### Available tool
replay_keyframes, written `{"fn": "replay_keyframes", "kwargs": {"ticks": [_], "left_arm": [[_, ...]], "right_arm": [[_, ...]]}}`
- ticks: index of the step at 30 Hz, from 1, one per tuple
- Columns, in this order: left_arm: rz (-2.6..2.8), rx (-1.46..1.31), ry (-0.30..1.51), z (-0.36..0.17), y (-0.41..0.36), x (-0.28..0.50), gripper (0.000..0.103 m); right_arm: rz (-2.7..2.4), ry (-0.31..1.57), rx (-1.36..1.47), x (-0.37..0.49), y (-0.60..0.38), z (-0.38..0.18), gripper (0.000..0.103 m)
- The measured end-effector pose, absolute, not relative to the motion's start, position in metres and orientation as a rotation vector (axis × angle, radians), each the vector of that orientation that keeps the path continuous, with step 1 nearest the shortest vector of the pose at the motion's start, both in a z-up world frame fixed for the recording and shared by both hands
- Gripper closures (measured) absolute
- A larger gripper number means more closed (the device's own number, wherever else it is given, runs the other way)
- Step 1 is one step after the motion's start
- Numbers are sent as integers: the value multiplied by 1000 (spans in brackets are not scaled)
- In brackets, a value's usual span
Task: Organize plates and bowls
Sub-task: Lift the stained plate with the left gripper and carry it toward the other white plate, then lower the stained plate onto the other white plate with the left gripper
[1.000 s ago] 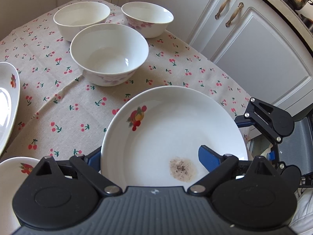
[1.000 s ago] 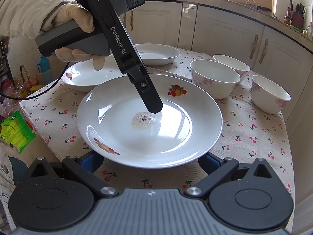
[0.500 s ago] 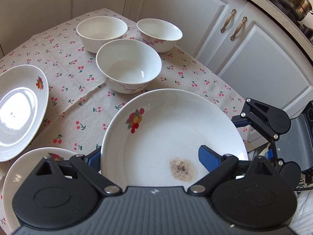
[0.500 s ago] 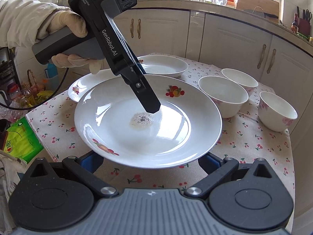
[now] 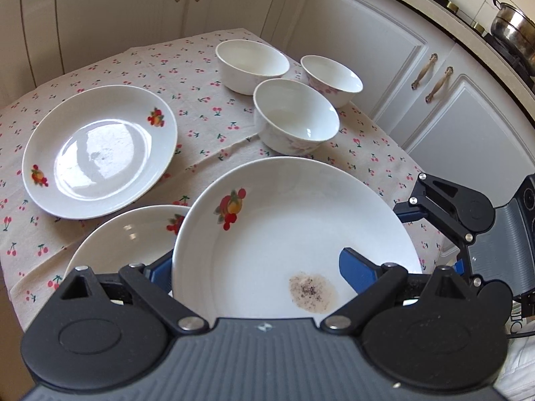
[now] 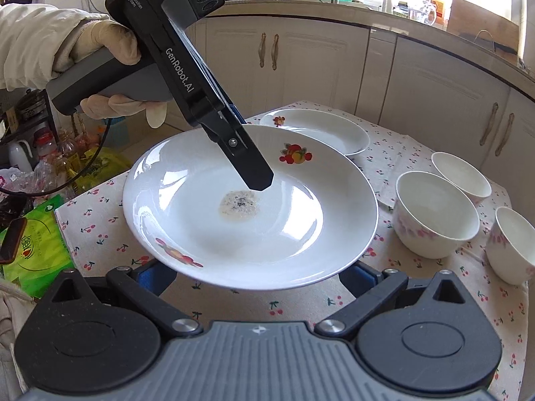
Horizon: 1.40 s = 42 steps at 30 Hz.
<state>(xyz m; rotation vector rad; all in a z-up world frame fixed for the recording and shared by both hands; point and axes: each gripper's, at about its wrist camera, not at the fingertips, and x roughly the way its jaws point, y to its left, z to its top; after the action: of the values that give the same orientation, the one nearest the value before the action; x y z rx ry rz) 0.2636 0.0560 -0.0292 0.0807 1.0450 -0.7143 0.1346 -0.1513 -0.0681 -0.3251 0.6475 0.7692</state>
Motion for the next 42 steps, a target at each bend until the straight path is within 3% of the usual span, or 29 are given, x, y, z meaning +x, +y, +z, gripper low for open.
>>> {"fn": "replay_keyframes", "kwargs": {"ticks": [17,42], "left_arm": [[-657,-18,1057,-51,113,273,7],[-627,17,1121,-67,118,280,7]], "right_arm": [[836,687,-397,160,-99,-70,0],[840,703,-449,161,-81,-73,0]]}}
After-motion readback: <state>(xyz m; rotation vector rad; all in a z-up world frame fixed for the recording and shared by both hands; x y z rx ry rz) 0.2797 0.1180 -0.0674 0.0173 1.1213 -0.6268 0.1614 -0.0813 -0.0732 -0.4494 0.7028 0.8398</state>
